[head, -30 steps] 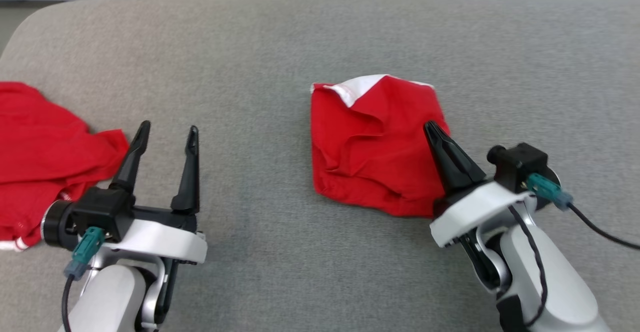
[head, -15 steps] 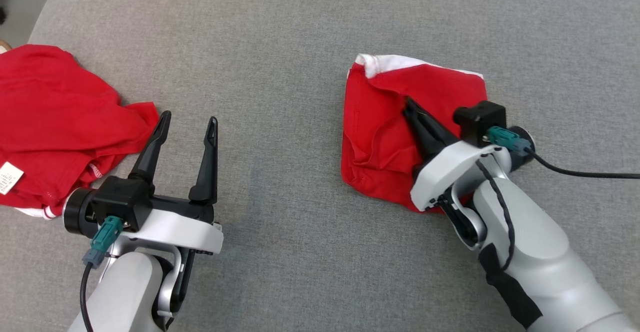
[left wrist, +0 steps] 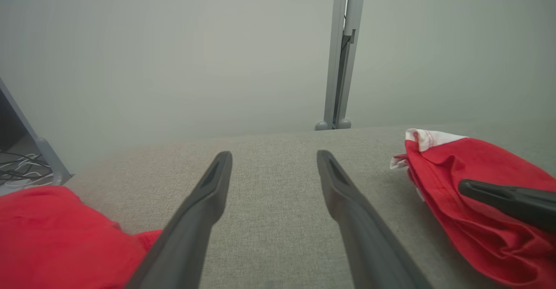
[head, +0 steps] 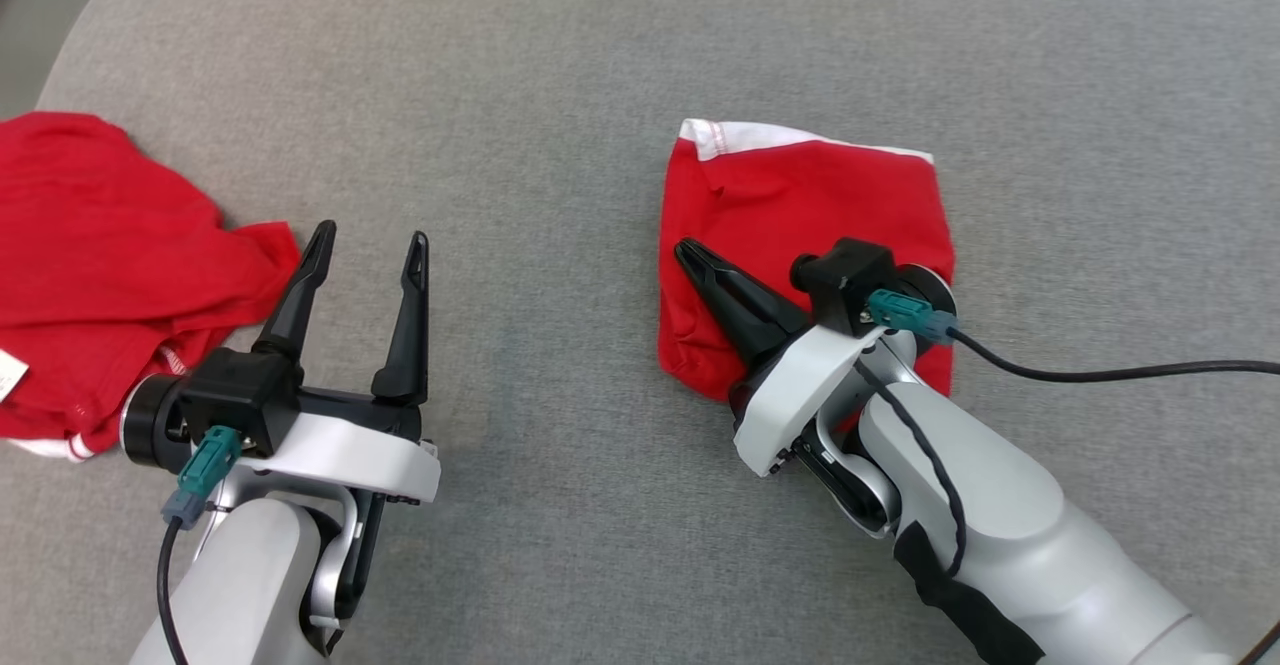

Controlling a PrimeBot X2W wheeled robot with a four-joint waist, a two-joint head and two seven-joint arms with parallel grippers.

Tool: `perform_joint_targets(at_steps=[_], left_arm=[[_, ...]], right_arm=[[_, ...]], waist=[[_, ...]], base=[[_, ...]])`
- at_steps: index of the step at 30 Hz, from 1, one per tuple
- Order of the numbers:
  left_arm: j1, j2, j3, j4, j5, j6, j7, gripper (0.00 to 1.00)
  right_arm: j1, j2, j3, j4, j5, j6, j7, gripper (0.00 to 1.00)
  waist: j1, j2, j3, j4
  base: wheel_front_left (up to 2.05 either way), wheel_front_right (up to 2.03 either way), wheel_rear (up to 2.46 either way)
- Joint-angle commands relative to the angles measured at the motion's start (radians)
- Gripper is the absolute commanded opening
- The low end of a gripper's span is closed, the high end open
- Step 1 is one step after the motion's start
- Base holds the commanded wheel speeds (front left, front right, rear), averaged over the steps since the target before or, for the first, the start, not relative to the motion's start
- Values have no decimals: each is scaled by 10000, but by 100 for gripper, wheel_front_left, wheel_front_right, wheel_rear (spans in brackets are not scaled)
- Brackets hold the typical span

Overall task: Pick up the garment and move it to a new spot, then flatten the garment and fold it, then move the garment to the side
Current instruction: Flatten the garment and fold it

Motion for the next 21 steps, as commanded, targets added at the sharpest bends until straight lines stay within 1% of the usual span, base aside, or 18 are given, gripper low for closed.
perform_joint_targets(at_steps=[1, 4, 6, 7, 8, 10, 11, 12, 13, 14, 19, 20, 21], left_arm=[[63, 92, 61, 35, 44, 4, -33, 100], [183, 195, 141, 18, 14, 90, -34, 100], [248, 280, 221, -29, -12, 158, -24, 100], [329, 315, 252, -52, -13, 191, -10, 100], [426, 401, 263, -102, -3, 248, 52, 100], [512, 521, 324, -181, -18, 313, 96, 100], [575, 562, 335, -224, -22, 351, 137, 100], [608, 580, 346, -265, -29, 370, 158, 100], [641, 589, 357, -304, -37, 399, 177, 100], [705, 609, 365, -359, -37, 448, 218, 100], [902, 745, 416, -601, -49, 589, 338, 100], [902, 745, 416, -601, -49, 589, 338, 100], [965, 765, 413, -638, -46, 626, 378, 100]], right_arm=[[132, -84, -93, -215, 173, 2, -139, 0], [425, -81, -516, -612, 213, 2, -232, 0], [619, -88, -941, -816, 10, 2, -276, 0], [747, -90, -1212, -945, -70, 2, -273, 0], [967, -74, -1724, -1202, -359, 2, -281, 0], [1275, -122, -2313, -1531, -649, 2, -289, 0], [1411, -148, -2686, -1831, -804, 2, -293, 4], [1607, -210, -3023, -2045, -979, 2, -289, 42], [1837, -262, -3316, -2190, -1132, 2, -279, 76], [2046, -321, -3665, -2409, -1328, 2, -279, 100], [3059, -493, -5189, -3315, -2148, 2, -256, 100], [3059, -493, -5189, -3315, -2148, 2, -256, 100], [3274, -489, -5467, -3494, -2252, 2, -217, 100]], waist=[[0, 0, -168, -200], [0, 0, -341, -482], [0, 0, -472, -706], [0, 0, -542, -819], [0, 0, -655, -1020], [0, 0, -773, -1192], [0, 0, -821, -1266], [0, 0, -864, -1330], [0, 0, -921, -1395], [0, 0, -984, -1448], [0, 0, -1227, -1635], [0, 0, -1227, -1635], [0, 0, -1274, -1655]], base=[[0, 0, 0], [0, 0, 0], [0, 0, 0], [0, 0, 0], [0, 0, 0], [0, 0, 0], [0, 0, 0], [0, 0, 0], [0, 0, 0], [0, 0, 0], [0, 0, 0], [0, 0, 0], [0, 0, 0]])
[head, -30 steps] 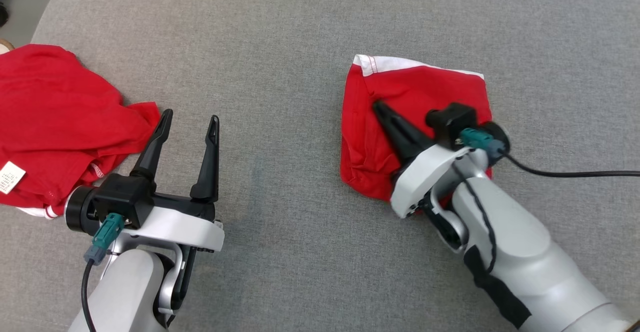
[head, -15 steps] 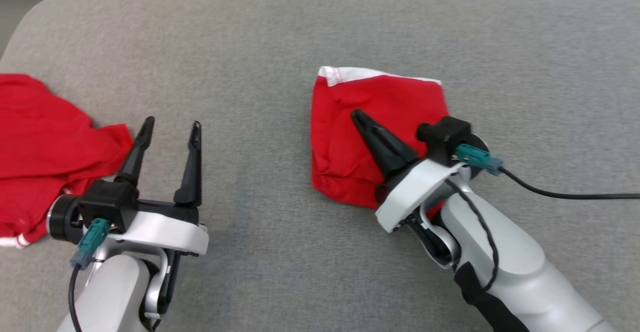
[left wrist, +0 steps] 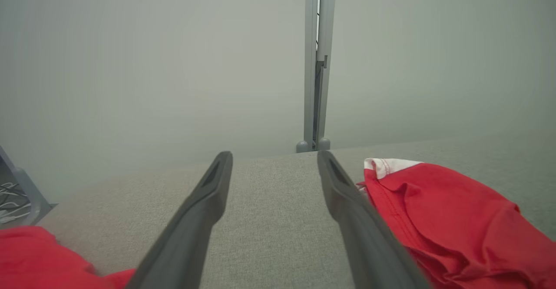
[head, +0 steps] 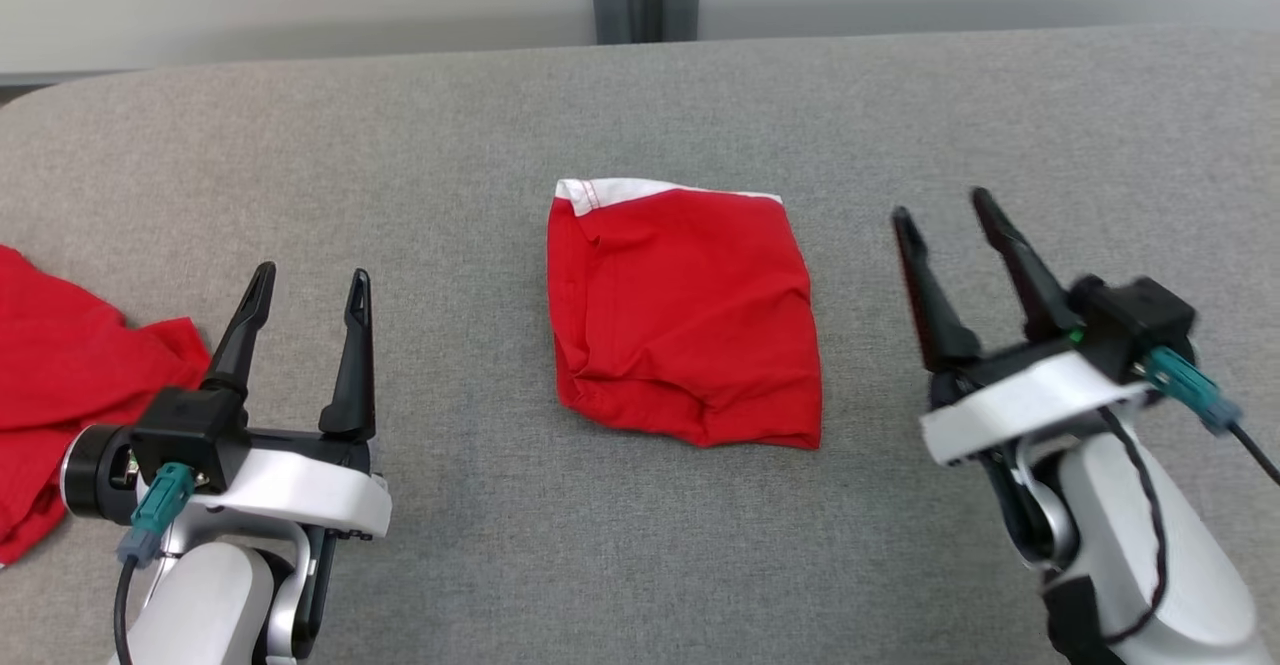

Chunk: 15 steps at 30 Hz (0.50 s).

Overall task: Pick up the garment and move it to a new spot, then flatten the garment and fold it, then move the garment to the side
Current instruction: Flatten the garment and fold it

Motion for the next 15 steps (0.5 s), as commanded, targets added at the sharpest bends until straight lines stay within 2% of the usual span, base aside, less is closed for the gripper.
perform_joint_targets(at_steps=[1, 7, 15], left_arm=[[140, 97, 56, -52, -4, 80, 9, 100], [370, 203, 60, -288, -11, 217, 145, 100], [556, 302, 44, -503, -39, 335, 279, 100]], right_arm=[[288, -42, -278, -209, -148, 4, 72, 100], [1551, -6, -1618, -1388, -786, 4, 614, 100], [2935, 211, -2434, -2751, -1112, 4, 1311, 100]], waist=[[0, 0, -96, -63], [0, 0, -282, -153], [0, 0, -424, -135]], base=[[0, 0, 0], [0, 0, 0], [0, 0, 0]])
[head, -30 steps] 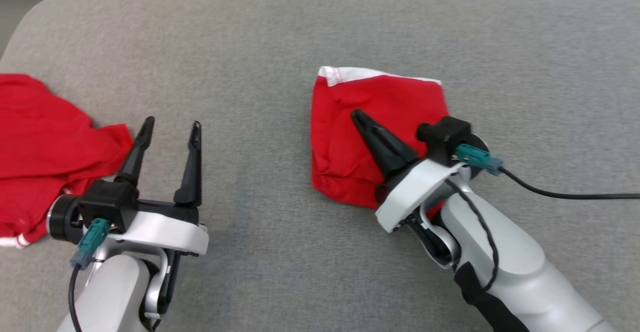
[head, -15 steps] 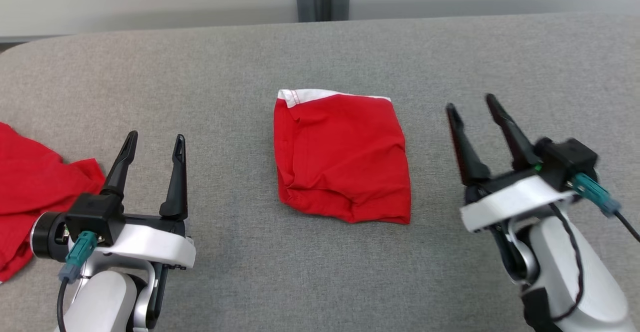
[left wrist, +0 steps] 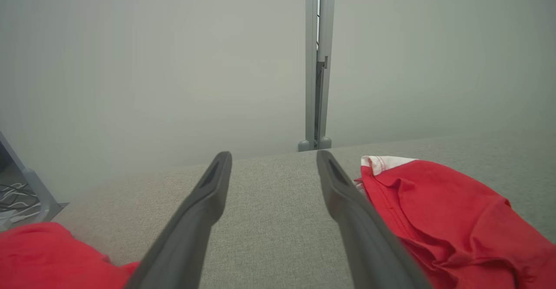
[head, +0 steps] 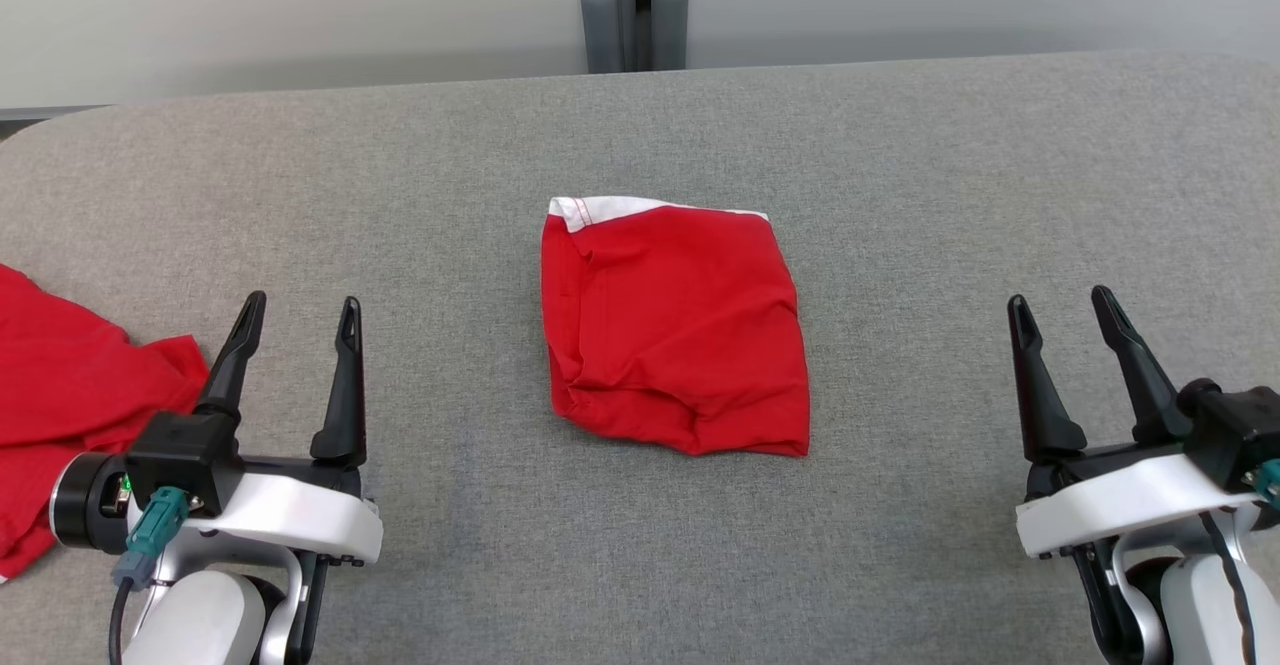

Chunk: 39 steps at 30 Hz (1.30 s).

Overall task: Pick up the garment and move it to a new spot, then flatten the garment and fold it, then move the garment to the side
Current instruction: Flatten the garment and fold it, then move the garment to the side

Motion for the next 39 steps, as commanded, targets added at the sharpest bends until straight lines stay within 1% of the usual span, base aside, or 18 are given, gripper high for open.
perform_joint_targets(at_steps=[1, 10, 14, 17, 21, 26, 27, 28, 33, 37, 38, 39], left_arm=[[52, 64, 43, -76, -24, 44, 26, 100], [-77, 144, -37, -129, -48, 36, 110, 100], [-301, 76, 5, -144, -68, 12, -46, 100], [-423, 67, -45, -47, -53, -92, -110, 100], [-726, 0, -59, 6, -32, -213, -238, 100], [-1077, -149, -27, 136, -2, -327, -450, 100], [-1142, -176, -1, 165, 10, -325, -493, 100], [-1142, -176, -1, 165, 10, -325, -493, 100], [-1334, -342, 51, 332, 71, -440, -634, 100], [-1374, -423, 153, 436, 94, -511, -671, 100], [-1389, -440, 201, 448, 104, -517, -685, 100], [-1394, -459, 236, 460, 119, -529, -691, 100]], right_arm=[[160, -2, -37, -186, -43, 2, 90, 100], [379, 135, -180, -702, -61, 2, 410, 100], [261, 146, -116, -706, -87, 2, 570, 100], [93, 71, 120, -505, -124, 2, 780, 100], [-193, -102, 732, 136, 11, 2, 934, 100], [-638, -157, 1315, 1357, 225, 2, 864, 100], [-727, -179, 1349, 1639, 240, 2, 855, 100], [-727, -179, 1349, 1639, 240, 2, 855, 100], [-1172, -115, 1368, 2965, 429, 2, 692, 100], [-1412, -4, 1725, 3814, 663, 3, 735, 100], [-1462, 25, 1823, 3987, 717, 6, 735, 57], [-1508, 41, 1856, 4126, 763, 11, 676, 35]], waist=[[0, -1, -11, -12], [0, -1, 64, 75], [0, -1, 202, 301], [0, -1, 352, 557], [0, -1, 607, 988], [0, -1, 956, 1520], [0, -1, 1027, 1623], [0, -1, 1027, 1623], [0, -1, 1241, 2034], [0, -1, 1325, 2222], [0, -1, 1333, 2242], [0, -1, 1339, 2257]], base=[[0, 0, 0], [0, 0, 0], [0, 0, 0], [0, 0, 0], [0, 0, 0], [0, 0, 0], [0, 0, 0], [0, 0, 0], [0, 0, 0], [0, 0, 0], [0, 0, 0], [0, 0, 0]])
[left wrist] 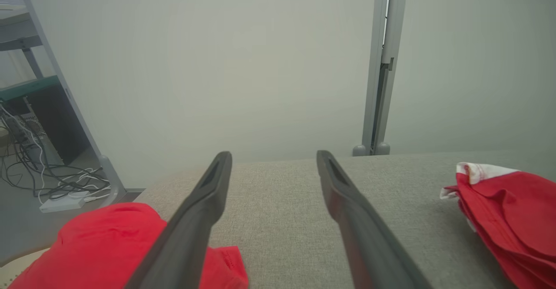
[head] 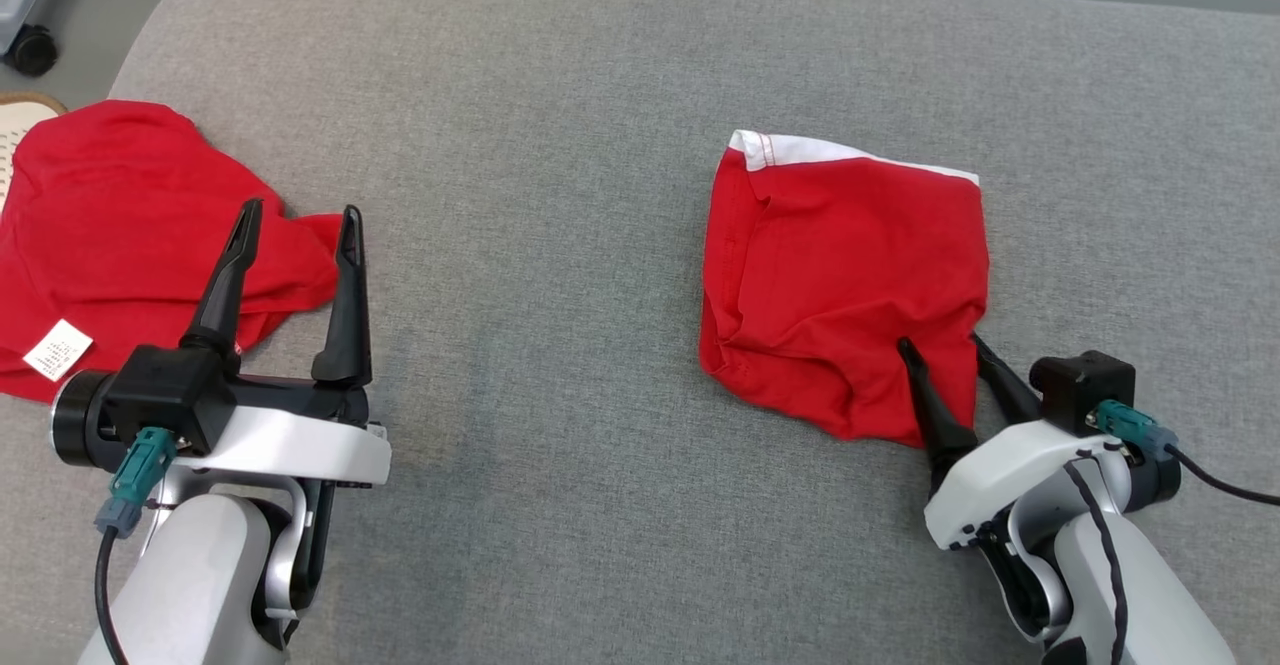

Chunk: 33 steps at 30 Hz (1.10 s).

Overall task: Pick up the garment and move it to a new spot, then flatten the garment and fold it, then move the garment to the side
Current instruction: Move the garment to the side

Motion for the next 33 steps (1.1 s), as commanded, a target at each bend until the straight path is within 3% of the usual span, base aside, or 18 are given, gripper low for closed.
perform_joint_targets(at_steps=[1, 9, 15, 21, 28, 33], left_arm=[[-133, 1, 61, 46, 71, -30, -49, 100], [44, -76, 243, -12, 227, -88, -63, 100], [88, 41, 248, -158, 392, -190, -57, 100], [120, 295, 226, -517, 543, -166, 21, 100], [3, 820, 102, -1242, 823, -187, 601, 100], [-240, 1081, -97, -1653, 1023, -309, 1007, 100]], right_arm=[[153, 58, 101, 290, 88, 23, 44, 3], [-137, -64, 357, 677, 202, 21, -373, 0], [-269, -257, 574, 578, 26, 10, -515, 0], [-369, -378, 799, 324, -23, 0, -600, 0], [-644, -529, 943, 374, -113, 4, -986, 0], [-1059, -960, 1174, 597, -243, 9, -1080, 0]], waist=[[0, 0, 7, 11], [0, 0, 22, -251], [0, 0, 43, -827], [0, 0, 225, -2008], [0, 0, 582, -3867], [0, 0, 832, -4608]], base=[[0, 0, 0], [0, 0, 0], [0, 0, 0], [0, 0, 0], [0, 0, 0], [0, 0, 0]])
